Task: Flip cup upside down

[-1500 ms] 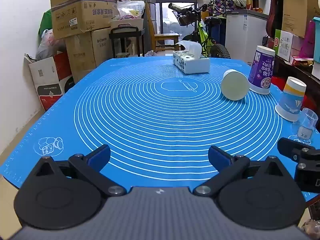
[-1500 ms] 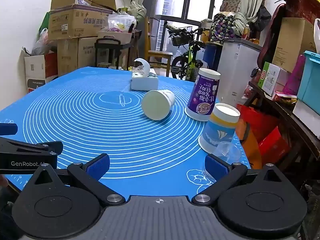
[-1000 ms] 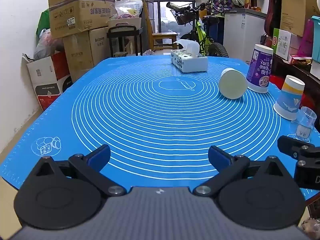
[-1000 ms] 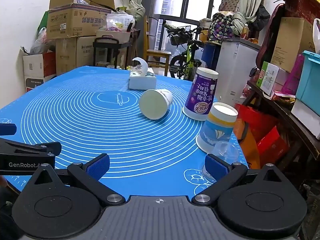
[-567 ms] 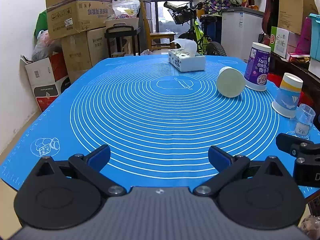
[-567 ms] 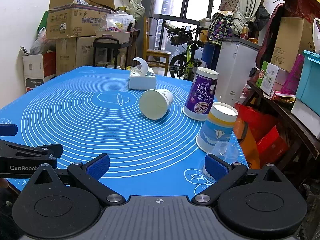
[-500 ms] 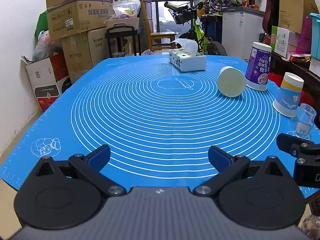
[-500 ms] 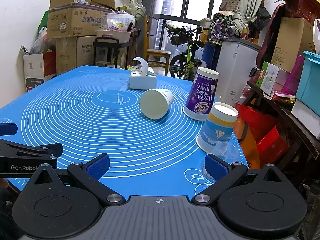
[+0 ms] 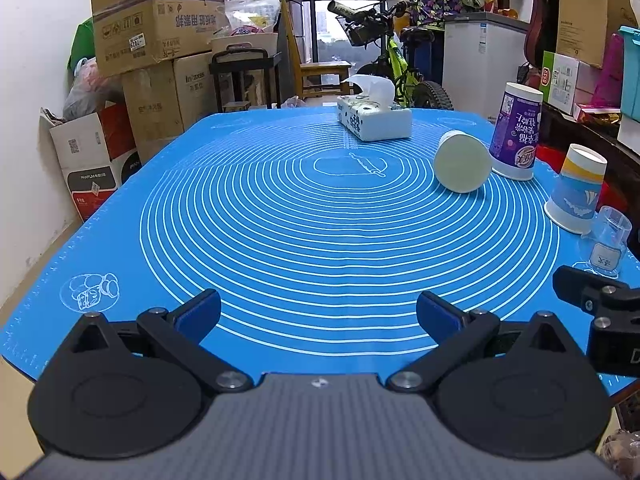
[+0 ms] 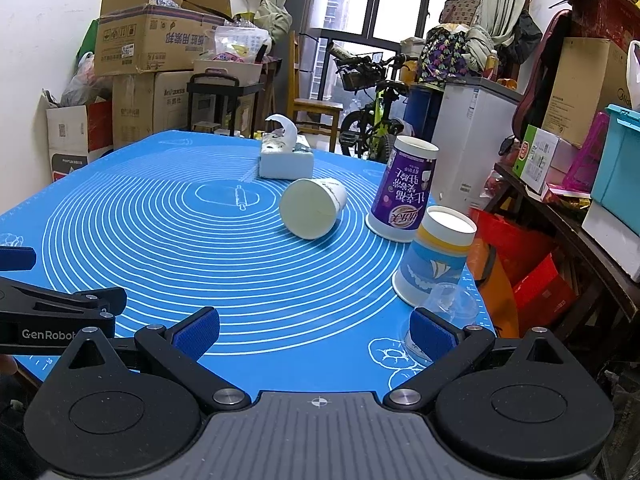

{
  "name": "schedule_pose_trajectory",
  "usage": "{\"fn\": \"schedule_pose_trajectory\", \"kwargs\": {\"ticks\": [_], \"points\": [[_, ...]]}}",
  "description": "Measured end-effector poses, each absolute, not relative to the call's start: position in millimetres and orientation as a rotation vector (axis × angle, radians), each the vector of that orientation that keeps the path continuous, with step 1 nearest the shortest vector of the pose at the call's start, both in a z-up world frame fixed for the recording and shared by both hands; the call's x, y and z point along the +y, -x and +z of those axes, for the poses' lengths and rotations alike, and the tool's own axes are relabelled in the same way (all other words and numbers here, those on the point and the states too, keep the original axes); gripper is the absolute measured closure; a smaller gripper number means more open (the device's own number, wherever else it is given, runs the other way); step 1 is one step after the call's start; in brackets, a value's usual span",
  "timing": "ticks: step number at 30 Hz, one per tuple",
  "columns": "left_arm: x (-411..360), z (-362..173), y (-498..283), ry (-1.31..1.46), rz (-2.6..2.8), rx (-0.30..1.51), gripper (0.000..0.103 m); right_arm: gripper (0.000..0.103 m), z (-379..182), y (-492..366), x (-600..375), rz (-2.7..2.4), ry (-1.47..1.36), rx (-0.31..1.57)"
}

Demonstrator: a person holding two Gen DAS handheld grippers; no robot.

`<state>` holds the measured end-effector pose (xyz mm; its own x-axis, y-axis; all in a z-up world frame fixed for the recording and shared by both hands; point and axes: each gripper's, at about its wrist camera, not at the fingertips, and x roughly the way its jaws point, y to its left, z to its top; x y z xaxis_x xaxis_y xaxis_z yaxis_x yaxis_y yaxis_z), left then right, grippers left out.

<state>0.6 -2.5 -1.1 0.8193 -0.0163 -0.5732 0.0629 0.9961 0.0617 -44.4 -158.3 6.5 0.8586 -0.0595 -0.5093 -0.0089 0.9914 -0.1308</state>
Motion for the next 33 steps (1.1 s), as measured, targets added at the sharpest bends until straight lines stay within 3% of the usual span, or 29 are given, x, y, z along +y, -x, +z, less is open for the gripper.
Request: {"fn": "schedule_pose_trajectory", "kwargs": {"ticks": [33], "points": [[-5.7,-2.3,-1.2,-0.077,-0.056,0.610,0.001,0.003,6.6,44.9,-159.0,-0.029,0.132,0.540]]}}
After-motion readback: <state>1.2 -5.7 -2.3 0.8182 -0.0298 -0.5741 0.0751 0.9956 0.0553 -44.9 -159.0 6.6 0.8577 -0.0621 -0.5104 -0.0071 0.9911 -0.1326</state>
